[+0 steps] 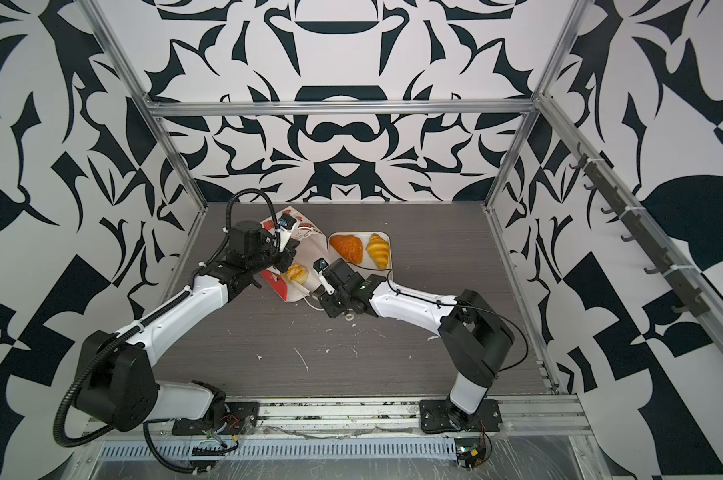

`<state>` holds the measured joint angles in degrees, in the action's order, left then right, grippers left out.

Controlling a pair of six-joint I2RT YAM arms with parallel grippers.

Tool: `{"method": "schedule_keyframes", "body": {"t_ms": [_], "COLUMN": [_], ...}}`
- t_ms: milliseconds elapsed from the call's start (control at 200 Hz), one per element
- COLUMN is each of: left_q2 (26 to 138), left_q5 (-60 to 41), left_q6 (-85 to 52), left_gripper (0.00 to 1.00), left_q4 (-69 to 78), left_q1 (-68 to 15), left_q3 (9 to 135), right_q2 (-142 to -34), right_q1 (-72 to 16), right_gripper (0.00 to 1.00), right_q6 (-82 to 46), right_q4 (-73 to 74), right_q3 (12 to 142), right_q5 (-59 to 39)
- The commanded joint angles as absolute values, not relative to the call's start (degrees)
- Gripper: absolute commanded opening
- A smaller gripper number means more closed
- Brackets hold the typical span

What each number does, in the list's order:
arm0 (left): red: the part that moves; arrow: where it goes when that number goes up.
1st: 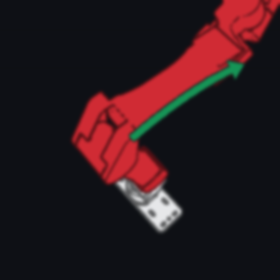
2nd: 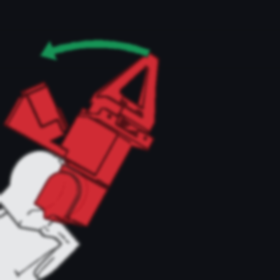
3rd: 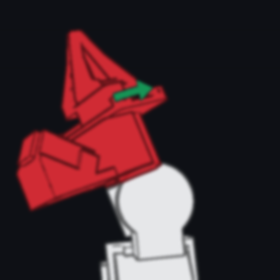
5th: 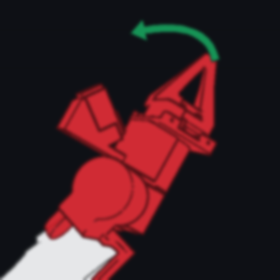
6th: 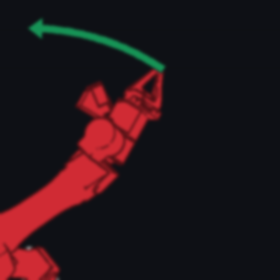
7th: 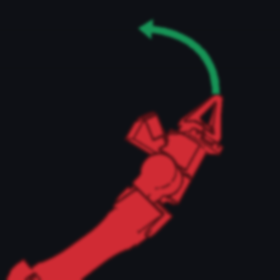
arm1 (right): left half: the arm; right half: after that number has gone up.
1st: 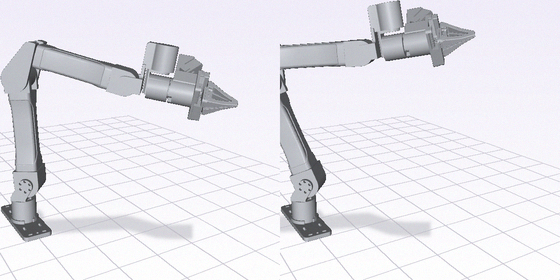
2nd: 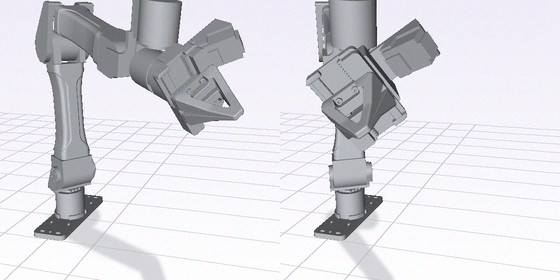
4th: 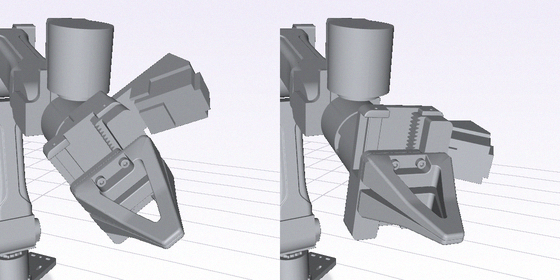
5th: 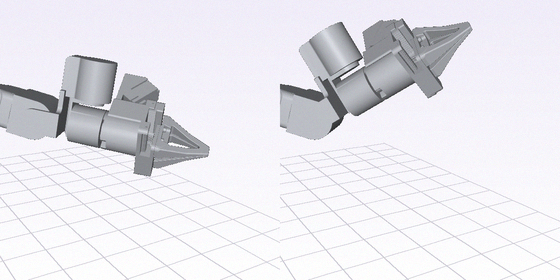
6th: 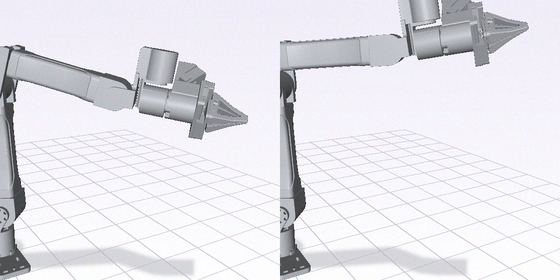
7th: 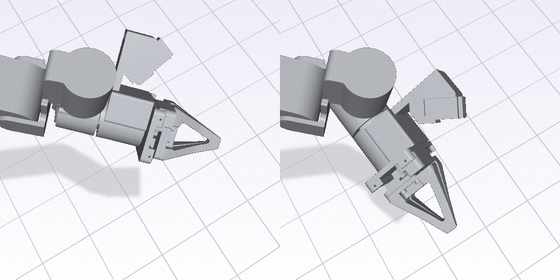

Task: Take the fake bread out of the paper bag
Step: 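Pinch the pale twisted bread inside the bag with the tongs, then pull the pale bread out of the bag mouth with the right tongs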

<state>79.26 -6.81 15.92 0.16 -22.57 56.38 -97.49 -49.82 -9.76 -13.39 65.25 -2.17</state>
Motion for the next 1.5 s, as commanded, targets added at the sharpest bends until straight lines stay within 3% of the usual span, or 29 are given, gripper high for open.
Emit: {"method": "schedule_keyframes", "body": {"t_ms": [0, 595, 810, 1495], "left_q2": [79.2, 80.1, 80.5, 83.7], "left_q5": [-8.0, -8.7, -8.6, -5.8], "left_q6": [15.7, 15.1, 15.1, 14.5], "left_gripper": [0.0, 0.0, 0.0, 0.0], "left_q4": [1.3, 2.0, 2.3, 4.0], "left_q1": [-22.7, -22.7, -22.7, -22.7], "left_q3": [56.4, 56.4, 56.4, 57.3], "right_q2": [-97.1, -105.1, -105.4, -83.8], "right_q1": [-49.9, -49.9, -49.9, -49.1], "right_gripper": [0.54, 0.53, 0.48, 0.38], "right_q6": [-9.8, -8.5, -8.2, -8.1], "right_q4": [-9.9, -12.8, -13.5, -20.5], "right_q3": [68.8, 76.1, 76.6, 63.3], "right_q5": [-4.7, -4.4, -2.8, 5.8]}}
